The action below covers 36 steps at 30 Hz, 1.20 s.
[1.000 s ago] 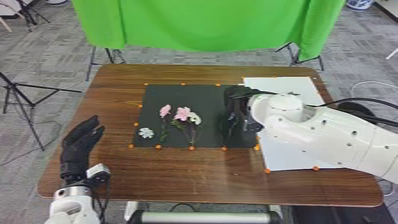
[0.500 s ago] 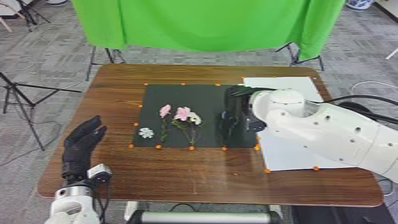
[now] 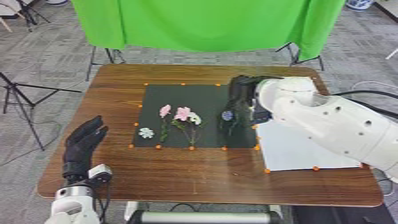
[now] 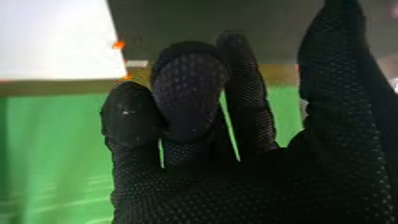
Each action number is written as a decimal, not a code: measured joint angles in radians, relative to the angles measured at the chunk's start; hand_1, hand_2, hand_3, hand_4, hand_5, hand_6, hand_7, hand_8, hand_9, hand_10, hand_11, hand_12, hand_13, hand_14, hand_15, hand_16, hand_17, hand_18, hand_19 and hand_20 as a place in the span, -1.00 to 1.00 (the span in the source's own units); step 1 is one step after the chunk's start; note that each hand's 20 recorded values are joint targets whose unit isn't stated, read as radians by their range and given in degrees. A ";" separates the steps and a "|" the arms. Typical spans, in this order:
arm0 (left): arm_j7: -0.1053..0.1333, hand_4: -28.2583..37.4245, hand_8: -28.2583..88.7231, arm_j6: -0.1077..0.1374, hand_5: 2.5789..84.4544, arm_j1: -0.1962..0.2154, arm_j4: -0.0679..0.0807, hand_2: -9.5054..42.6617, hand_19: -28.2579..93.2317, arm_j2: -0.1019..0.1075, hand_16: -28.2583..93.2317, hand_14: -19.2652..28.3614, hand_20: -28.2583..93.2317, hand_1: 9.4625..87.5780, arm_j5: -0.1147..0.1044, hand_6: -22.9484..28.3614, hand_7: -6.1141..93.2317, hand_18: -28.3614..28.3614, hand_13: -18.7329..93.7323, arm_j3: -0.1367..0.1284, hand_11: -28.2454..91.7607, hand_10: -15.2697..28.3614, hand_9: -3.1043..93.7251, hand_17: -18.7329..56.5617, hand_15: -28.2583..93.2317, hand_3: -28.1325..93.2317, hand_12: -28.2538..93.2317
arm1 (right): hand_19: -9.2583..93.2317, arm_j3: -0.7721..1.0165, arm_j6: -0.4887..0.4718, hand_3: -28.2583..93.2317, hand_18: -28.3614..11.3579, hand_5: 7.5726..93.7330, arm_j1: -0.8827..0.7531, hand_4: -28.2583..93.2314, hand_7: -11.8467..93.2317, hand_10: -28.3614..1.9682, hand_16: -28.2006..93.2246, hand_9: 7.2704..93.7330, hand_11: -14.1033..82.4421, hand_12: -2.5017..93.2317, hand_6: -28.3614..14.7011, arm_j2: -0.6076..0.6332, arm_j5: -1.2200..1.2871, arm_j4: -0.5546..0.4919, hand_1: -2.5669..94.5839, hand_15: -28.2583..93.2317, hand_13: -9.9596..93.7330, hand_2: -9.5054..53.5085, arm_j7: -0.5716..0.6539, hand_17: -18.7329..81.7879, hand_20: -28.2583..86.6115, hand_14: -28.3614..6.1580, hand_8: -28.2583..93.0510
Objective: Arrange flowers
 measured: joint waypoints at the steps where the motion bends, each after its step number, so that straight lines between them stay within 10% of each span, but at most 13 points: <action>1: 0.000 -0.55 -0.69 0.000 0.09 0.000 0.000 -0.95 -0.22 0.000 -0.53 0.41 -0.16 -0.27 0.001 -0.18 -0.40 0.46 -0.04 0.000 -0.14 0.16 -0.17 -0.23 -0.16 0.68 -0.29 | 1.00 0.005 0.011 0.56 -0.40 -0.09 0.001 -0.79 -0.56 -0.31 -0.12 -0.08 -0.59 -0.61 0.32 0.003 -0.007 0.003 -0.25 0.49 0.79 -1.00 0.006 0.50 0.35 0.32 -0.66; 11: -0.001 -0.54 -0.68 -0.001 0.09 0.000 -0.003 -0.97 -0.20 -0.001 -0.54 0.42 -0.15 -0.24 0.013 -0.17 -0.42 0.46 -0.04 0.000 -0.15 0.18 -0.17 -0.20 -0.16 0.67 -0.29 | 1.00 0.015 0.110 0.49 -0.47 -0.39 0.026 -0.85 -0.65 -0.53 -0.14 -0.34 -0.66 -0.73 0.24 0.044 -0.088 0.134 -0.40 0.48 0.75 -1.00 0.129 0.46 0.26 0.24 -0.63; 21: 0.049 -0.46 -0.75 0.053 -0.15 -0.002 -0.006 -0.87 -0.17 0.011 -0.55 0.22 -0.04 0.38 0.033 -0.21 -0.30 0.35 -0.12 0.014 -0.15 0.03 -0.52 0.13 -0.23 0.59 -0.33 | 1.00 0.093 0.098 0.49 -0.49 -0.39 -0.049 -0.90 -0.65 -0.61 -0.15 -0.30 -0.65 -0.76 0.28 0.086 -0.069 0.256 -0.44 0.47 0.76 -1.00 0.187 0.46 0.24 0.21 -0.62; 27: 0.064 -0.40 -0.75 0.116 -0.16 -0.008 -0.006 -0.80 -0.22 0.019 -0.55 0.23 -0.01 0.44 0.039 -0.21 -0.29 0.34 -0.11 0.023 -0.20 0.03 -0.54 0.16 -0.21 0.56 -0.34 | 1.00 0.129 0.094 0.52 -0.49 -0.31 -0.107 -0.86 -0.60 -0.50 -0.16 -0.21 -0.63 -0.76 0.38 0.089 -0.015 0.280 -0.33 0.47 0.78 -1.00 0.205 0.48 0.26 0.24 -0.64; 36: 0.061 -0.39 -0.77 0.115 -0.12 -0.021 -0.001 -0.88 -0.22 0.016 -0.56 0.24 0.01 0.30 0.044 -0.21 -0.28 0.36 -0.11 0.025 -0.16 0.04 -0.50 0.11 -0.18 0.59 -0.35 | 1.00 0.134 0.192 0.57 -0.34 0.17 -0.135 -0.87 -0.44 0.00 -0.14 0.35 -0.52 -0.70 0.49 0.086 0.007 0.281 0.01 0.44 0.94 -1.00 0.207 0.62 0.32 0.46 -0.71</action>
